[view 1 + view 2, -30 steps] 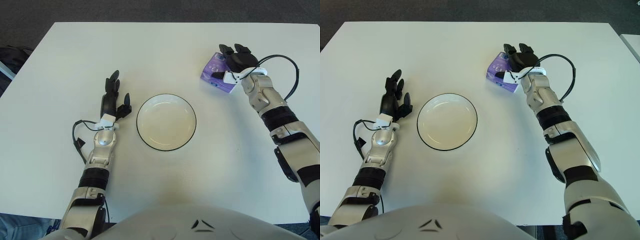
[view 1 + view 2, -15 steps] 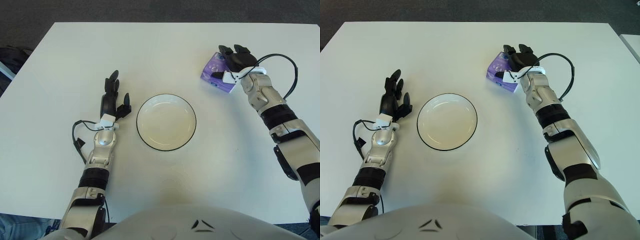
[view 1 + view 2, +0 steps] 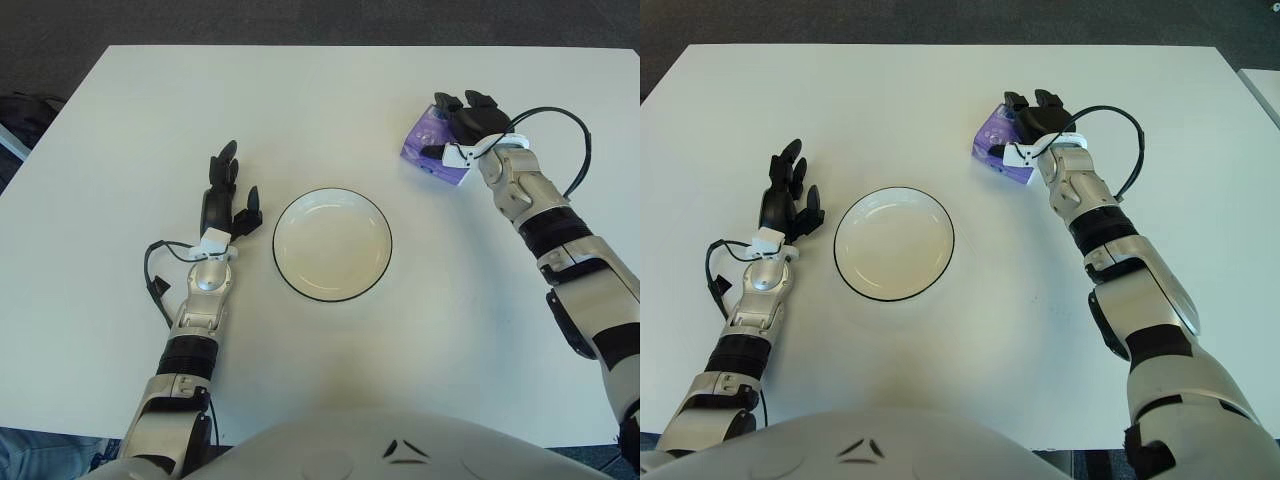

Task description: Put the tissue paper into the plate.

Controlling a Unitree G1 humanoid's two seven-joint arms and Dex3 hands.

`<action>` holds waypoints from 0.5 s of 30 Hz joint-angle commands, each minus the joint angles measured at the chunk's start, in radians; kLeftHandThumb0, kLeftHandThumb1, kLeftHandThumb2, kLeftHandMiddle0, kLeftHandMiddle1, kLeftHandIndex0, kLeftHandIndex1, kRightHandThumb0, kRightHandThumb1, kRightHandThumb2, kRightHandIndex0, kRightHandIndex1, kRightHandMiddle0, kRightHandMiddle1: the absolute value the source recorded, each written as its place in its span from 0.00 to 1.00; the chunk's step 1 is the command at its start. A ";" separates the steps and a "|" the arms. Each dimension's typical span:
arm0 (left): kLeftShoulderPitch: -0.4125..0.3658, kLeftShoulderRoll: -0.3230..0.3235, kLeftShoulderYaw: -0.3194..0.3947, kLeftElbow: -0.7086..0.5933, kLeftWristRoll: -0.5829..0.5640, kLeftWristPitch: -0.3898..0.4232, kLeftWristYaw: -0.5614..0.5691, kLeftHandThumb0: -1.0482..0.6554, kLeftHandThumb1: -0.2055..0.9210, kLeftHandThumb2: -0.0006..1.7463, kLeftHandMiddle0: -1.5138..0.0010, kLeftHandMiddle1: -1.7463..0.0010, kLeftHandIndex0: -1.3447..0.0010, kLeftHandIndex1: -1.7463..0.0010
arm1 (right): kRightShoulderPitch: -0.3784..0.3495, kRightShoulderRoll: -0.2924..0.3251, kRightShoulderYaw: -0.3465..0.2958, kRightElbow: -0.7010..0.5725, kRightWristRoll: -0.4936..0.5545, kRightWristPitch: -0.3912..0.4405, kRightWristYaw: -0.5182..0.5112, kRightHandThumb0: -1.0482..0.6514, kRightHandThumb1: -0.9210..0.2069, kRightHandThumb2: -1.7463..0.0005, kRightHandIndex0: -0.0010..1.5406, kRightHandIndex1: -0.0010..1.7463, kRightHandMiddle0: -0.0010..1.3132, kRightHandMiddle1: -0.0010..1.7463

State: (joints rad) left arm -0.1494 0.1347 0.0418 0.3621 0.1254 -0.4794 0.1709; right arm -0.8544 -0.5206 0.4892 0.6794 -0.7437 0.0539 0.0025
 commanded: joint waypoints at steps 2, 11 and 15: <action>0.156 -0.061 -0.035 0.197 0.020 -0.026 0.015 0.23 1.00 0.45 0.79 1.00 1.00 0.67 | 0.052 0.004 0.051 0.051 -0.044 -0.006 0.046 0.02 0.00 0.84 0.00 0.00 0.00 0.00; 0.148 -0.058 -0.033 0.204 0.016 -0.026 0.010 0.23 1.00 0.45 0.80 1.00 1.00 0.67 | 0.051 0.020 0.076 0.107 -0.053 -0.023 0.052 0.03 0.00 0.85 0.00 0.00 0.00 0.00; 0.146 -0.057 -0.032 0.204 0.015 -0.027 0.008 0.23 1.00 0.45 0.80 1.00 1.00 0.67 | 0.049 0.033 0.102 0.138 -0.071 -0.028 0.043 0.03 0.00 0.84 0.00 0.00 0.00 0.00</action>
State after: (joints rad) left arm -0.1518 0.1354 0.0418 0.3677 0.1252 -0.4862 0.1710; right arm -0.8833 -0.5192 0.5260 0.7327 -0.7640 0.0295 0.0107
